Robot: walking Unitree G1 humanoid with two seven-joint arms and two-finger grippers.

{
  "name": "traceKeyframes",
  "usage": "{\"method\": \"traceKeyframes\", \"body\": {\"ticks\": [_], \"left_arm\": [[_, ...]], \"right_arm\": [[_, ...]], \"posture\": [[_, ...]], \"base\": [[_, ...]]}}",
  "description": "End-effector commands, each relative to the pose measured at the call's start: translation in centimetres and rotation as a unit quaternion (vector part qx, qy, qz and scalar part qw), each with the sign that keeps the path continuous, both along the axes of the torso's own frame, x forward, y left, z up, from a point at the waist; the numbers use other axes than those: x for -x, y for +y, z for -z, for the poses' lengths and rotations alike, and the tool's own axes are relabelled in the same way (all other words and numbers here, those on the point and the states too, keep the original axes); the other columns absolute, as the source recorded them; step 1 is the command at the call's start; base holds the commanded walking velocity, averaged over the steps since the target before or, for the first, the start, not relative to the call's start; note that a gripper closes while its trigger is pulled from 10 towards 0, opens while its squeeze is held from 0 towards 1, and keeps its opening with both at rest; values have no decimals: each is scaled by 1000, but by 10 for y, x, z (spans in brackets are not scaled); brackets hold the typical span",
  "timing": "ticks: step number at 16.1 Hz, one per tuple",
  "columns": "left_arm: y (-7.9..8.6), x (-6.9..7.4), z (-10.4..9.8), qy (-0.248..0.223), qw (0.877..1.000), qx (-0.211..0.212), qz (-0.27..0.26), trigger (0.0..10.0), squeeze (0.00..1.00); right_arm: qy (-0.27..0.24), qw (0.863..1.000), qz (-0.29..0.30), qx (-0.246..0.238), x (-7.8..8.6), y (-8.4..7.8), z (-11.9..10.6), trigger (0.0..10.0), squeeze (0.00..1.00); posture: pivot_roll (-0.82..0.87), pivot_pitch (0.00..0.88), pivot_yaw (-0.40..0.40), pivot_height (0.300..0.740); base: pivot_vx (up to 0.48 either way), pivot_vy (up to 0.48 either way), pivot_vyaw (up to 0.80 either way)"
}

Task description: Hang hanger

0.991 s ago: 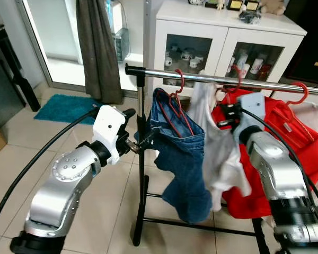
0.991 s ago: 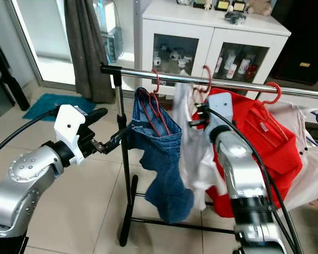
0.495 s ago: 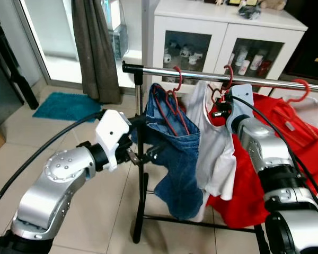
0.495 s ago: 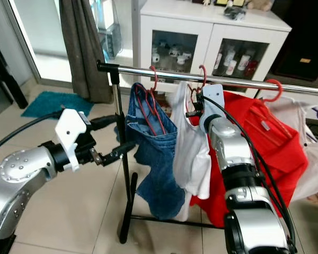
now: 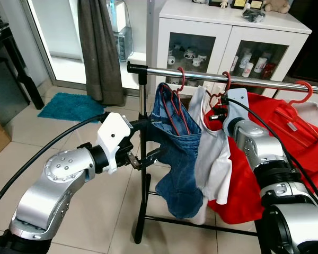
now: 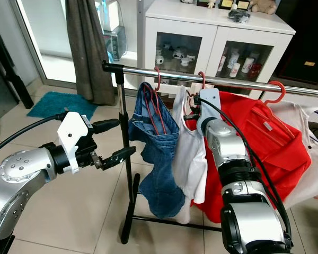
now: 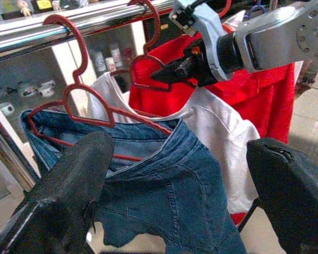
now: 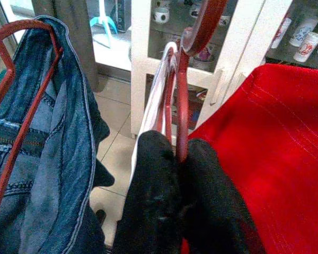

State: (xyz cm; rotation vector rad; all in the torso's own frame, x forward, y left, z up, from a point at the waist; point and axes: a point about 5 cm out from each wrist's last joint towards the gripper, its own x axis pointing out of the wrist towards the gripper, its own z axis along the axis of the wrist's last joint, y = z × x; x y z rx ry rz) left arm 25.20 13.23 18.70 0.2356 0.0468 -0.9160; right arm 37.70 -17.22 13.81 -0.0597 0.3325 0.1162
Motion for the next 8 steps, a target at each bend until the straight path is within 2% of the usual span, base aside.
{"method": "traceKeyframes", "body": {"ticks": [1, 2, 5, 6, 8], "left_arm": [[1, -2, 1, 3, 1000, 16, -24, 10000, 0], [2, -7, 2, 1, 998, 32, -60, 10000, 0], [4, -14, 8, -10, 990, 52, -131, 10000, 0], [5, -17, 9, -9, 985, 62, -162, 10000, 0], [4, -18, 12, -10, 981, 62, -184, 10000, 0]], "right_arm": [[-36, 999, 6, -16, 1, -8, -8, 10000, 1000], [-68, 998, -11, -7, 5, -11, -14, 10000, 1000], [-130, 986, -59, -83, 22, -8, -34, 10000, 1000], [-169, 980, -78, -67, 31, -7, -43, 10000, 1000], [-200, 968, -114, -100, 48, -3, -51, 10000, 1000]], "posture": [[-98, 0, -29, 740], [-98, 0, -27, 740], [-108, 0, -19, 740], [-110, 0, -18, 740], [-115, 0, -21, 740]], "base": [[0, 0, 0], [0, 0, 0], [0, 0, 0], [0, 0, 0], [0, -135, 0]]}}
